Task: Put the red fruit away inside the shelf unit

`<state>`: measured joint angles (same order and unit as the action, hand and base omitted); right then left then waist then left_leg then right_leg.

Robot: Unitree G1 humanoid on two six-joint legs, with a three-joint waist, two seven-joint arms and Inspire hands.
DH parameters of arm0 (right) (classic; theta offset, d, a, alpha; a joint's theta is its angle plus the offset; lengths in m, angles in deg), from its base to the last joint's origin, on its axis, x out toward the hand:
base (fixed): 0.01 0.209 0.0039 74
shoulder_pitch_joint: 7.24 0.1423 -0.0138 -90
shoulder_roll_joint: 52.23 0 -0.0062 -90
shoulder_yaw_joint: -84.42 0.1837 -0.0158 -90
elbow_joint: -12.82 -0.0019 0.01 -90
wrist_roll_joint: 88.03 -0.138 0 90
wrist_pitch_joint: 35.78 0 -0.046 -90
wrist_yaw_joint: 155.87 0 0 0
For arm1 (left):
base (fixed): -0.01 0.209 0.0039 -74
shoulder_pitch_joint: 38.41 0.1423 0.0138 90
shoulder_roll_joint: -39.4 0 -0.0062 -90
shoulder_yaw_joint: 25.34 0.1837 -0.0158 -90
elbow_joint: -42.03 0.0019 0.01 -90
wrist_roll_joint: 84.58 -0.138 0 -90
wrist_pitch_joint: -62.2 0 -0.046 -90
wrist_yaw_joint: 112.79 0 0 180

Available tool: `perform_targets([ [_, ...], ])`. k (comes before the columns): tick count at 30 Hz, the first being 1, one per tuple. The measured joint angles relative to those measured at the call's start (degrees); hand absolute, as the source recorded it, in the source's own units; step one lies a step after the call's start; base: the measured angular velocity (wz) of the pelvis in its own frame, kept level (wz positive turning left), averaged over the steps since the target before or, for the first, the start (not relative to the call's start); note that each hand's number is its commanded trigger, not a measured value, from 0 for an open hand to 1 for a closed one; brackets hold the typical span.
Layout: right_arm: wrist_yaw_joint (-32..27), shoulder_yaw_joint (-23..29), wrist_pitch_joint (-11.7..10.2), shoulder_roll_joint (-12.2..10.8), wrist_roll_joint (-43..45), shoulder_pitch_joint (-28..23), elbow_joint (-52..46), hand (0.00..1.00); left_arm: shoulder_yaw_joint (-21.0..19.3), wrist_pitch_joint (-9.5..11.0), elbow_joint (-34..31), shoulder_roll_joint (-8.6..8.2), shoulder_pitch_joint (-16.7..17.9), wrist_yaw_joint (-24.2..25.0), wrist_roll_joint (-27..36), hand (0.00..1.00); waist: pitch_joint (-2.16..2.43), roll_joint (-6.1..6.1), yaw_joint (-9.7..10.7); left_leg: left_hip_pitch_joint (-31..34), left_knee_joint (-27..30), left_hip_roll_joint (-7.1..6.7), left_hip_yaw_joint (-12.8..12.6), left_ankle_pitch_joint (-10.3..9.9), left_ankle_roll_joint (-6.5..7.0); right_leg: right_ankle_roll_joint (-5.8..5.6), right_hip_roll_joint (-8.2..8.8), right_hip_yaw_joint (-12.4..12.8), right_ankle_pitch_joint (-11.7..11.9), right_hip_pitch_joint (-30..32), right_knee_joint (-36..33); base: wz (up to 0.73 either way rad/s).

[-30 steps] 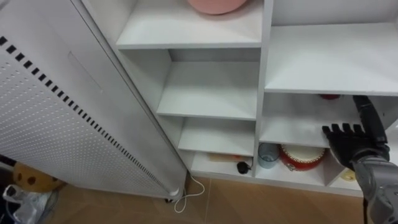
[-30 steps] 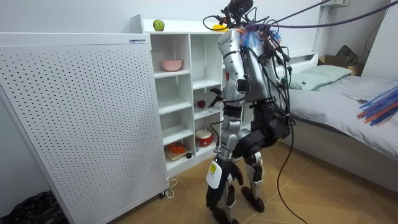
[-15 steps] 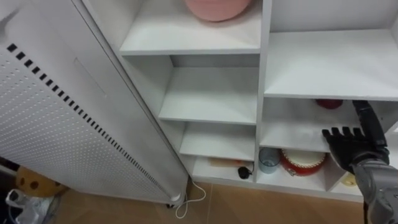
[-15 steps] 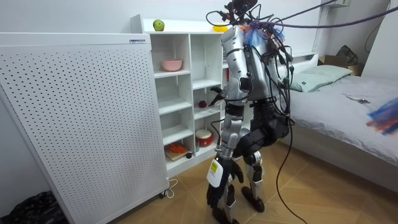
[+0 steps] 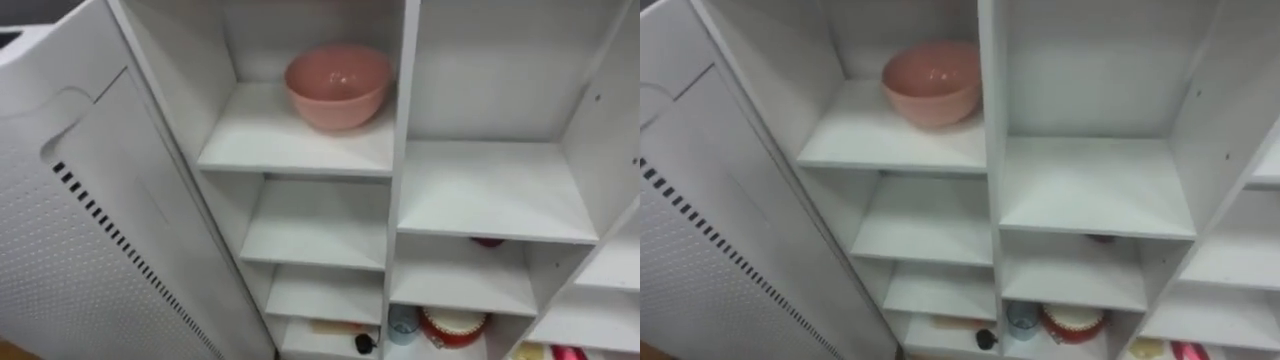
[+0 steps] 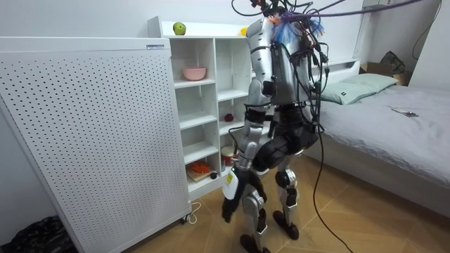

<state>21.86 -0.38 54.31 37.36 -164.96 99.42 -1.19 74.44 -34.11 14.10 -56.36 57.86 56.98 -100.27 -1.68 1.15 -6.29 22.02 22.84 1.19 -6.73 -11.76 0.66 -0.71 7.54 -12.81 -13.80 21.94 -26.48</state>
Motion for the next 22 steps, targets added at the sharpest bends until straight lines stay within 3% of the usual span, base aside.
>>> perform_targets([
  [1, 0.51, -1.03, 0.05, -0.96, 2.31, -2.64, 0.29, 0.00, -1.03, 0.66, -0.05, -0.08, 0.51, -0.58, -0.49, 0.00, 0.48, -0.77, 0.33, -2.54, -1.50, 0.04, -0.03, 0.06, -0.12, -0.10, -0.25, -0.35, 0.10, -2.57, 1.85, 0.00],
  [2, 0.64, -1.90, 0.04, -1.29, 3.53, -3.95, 0.19, 0.00, -1.48, 0.88, -0.14, -0.13, 0.74, -0.79, -0.96, 0.00, 0.59, -0.97, 0.49, -3.79, -1.98, 0.19, -0.01, 0.07, -0.18, -0.22, -0.68, -0.29, 0.34, -4.03, 2.97, 0.05],
  [4, 2.49, -4.85, 0.02, -2.57, 8.60, -9.09, -0.03, 0.00, -2.83, 1.74, -0.07, -0.17, 1.65, -1.34, -2.14, 0.00, 1.35, -1.76, 1.63, -8.15, -4.35, 0.47, 0.29, -0.06, -0.41, -0.61, -1.66, -1.38, 1.08, -9.90, 7.76, 0.15],
  [6, 3.65, -5.34, 0.08, -2.99, 13.02, -11.51, 0.01, 0.00, -3.34, 2.11, -0.15, -0.27, 2.60, -2.04, -2.52, 0.00, 1.52, -2.10, 2.15, -11.50, -6.20, 0.42, 0.30, -0.11, -0.49, -0.97, -2.07, -1.57, 1.70, -13.68, 10.24, 0.03],
  [10, 5.83, -5.62, 0.09, -3.68, 25.89, -13.66, 0.08, 0.00, -7.42, 2.03, -0.11, -0.76, 3.66, -2.67, -7.24, 0.00, 1.47, -2.97, 3.70, -17.17, -9.64, 0.04, 0.13, -0.10, -0.54, -1.44, -2.32, -1.43, 2.06, -19.16, 13.45, -0.02],
  [16, 8.42, -6.16, 0.93, -5.13, 28.36, -14.01, -0.51, 0.00, -8.15, 1.65, -2.07, -0.78, 4.11, -3.00, -7.58, 0.00, 1.41, -3.02, 6.12, -21.28, -11.19, 0.04, 0.12, -0.26, -0.78, -1.67, -2.78, -1.43, 2.32, -23.51, 15.62, 0.00],
  [22, 9.45, -6.05, 1.65, -6.06, 35.60, -16.40, -0.47, 0.00, -14.70, 1.72, -2.29, -2.49, 2.56, -3.01, -7.20, 0.00, 1.56, -2.73, 6.24, -24.81, -12.43, 0.07, 0.10, -0.35, -0.91, -1.71, -3.05, -1.35, 2.53, -26.94, 16.84, 0.00],
])
